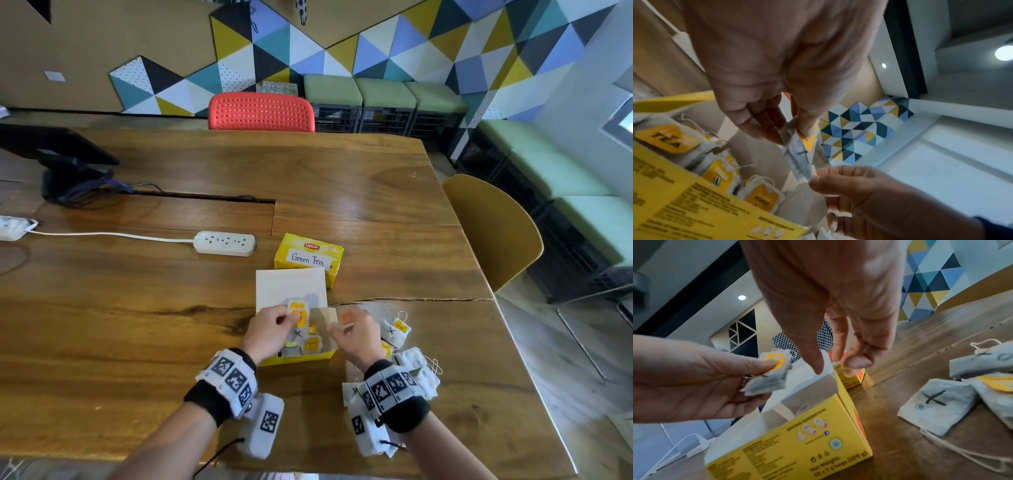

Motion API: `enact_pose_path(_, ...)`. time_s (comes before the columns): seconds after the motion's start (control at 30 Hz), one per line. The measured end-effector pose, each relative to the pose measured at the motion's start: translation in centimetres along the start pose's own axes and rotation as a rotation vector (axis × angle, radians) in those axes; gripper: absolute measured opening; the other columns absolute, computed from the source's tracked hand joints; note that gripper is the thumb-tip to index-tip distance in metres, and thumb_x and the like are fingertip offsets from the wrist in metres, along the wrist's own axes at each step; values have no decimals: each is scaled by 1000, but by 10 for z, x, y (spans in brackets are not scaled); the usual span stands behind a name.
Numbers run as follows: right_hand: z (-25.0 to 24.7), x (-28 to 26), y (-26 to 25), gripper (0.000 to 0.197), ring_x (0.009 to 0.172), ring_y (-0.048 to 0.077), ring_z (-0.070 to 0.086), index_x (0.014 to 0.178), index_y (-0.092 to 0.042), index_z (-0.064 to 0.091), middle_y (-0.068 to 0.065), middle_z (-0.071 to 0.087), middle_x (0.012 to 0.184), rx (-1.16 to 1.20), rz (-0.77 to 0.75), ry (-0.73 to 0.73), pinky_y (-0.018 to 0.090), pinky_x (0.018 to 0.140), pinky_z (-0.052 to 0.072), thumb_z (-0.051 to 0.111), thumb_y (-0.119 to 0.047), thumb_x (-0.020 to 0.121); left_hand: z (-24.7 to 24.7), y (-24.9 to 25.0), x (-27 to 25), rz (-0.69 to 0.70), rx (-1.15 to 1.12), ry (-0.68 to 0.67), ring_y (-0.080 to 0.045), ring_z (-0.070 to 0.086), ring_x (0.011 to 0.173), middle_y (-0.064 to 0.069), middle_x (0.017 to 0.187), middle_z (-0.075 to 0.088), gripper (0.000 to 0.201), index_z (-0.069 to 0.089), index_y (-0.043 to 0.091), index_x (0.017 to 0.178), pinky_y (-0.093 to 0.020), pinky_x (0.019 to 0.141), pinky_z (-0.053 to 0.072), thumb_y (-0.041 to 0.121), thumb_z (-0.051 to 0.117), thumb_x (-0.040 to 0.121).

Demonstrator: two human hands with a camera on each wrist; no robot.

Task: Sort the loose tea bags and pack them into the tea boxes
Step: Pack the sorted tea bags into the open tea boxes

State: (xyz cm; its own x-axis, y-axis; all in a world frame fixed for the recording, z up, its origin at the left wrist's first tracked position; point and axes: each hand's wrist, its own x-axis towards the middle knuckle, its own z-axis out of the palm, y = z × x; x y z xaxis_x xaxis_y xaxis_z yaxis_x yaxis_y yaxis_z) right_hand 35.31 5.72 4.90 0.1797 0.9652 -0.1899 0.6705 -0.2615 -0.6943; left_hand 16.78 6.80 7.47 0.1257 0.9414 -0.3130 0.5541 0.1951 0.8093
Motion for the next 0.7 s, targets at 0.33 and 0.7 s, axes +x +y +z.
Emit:
enact_pose_path(0.33,4,-2,-14,20,104,25,48,103,-17,67,5,47,110,-142,-190,106,32,82,42,57,-16,85,20,8,14,-24,284,-102,-23,53,69,-4,64,55,33,53,14,63,-28,54,30,23,56,94)
enact_pose_path(0.7,11,13,-31,12,146,31,-8,79,-26,73,9,18,156,-818,-318,-248,72,104,-10,61,-27,81,-16,6,10,-116,277,53,-13,45,60,3,62,47,33,49,13,67,-22,48,27,26,56,96)
